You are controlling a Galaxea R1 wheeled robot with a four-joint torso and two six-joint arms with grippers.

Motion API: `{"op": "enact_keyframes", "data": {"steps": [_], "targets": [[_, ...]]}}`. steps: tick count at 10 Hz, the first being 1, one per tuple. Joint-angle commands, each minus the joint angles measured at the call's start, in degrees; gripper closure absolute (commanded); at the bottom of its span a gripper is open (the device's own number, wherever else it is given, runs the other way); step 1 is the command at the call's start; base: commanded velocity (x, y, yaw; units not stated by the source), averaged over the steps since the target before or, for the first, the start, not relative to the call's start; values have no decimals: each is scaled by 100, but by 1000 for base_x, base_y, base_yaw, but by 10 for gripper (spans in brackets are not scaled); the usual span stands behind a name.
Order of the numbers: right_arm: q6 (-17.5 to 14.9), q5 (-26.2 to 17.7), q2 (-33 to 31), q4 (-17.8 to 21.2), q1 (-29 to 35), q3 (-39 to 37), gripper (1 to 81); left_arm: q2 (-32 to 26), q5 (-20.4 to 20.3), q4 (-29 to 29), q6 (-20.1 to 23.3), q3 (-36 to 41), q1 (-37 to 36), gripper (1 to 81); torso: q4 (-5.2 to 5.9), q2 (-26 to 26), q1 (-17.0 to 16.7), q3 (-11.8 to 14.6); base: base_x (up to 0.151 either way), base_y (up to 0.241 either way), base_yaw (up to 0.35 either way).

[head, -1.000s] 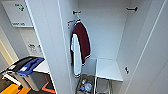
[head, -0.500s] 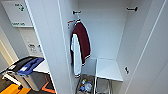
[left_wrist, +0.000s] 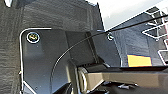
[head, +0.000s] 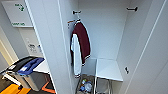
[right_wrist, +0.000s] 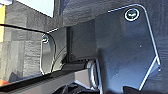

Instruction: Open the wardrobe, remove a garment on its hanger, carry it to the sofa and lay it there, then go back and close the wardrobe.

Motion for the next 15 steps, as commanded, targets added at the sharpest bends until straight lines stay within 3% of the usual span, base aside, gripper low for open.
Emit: {"op": "enact_keyframes", "data": {"steps": [1, 4, 8, 11, 15], "targets": [[505, 132, -919, 31, 132, 532, 10, -1041, -599, -616, -161, 713, -133, 10, 0, -2, 0, 0, 0, 0, 0], [795, 255, -1446, 22, 334, 541, 10, -1727, -1232, -616, -898, 687, -142, 10, 0, -2, 0, 0, 0, 0, 0], [972, 282, -1992, 49, 721, 830, 10, -1930, -1242, -475, -1559, 695, -213, 10, 0, -2, 0, 0, 0, 0, 0], [1121, 229, -2299, 66, 976, 1068, 10, -2605, -1398, -475, -2137, 872, -230, 10, 0, 0, 2, 0, 0, 0, 0], [1420, 282, -2713, 66, 1459, 963, 10, -2774, -1531, -493, -3256, -438, -826, 10, 0, 0, 2, -2, 0, 0, 0]]}}
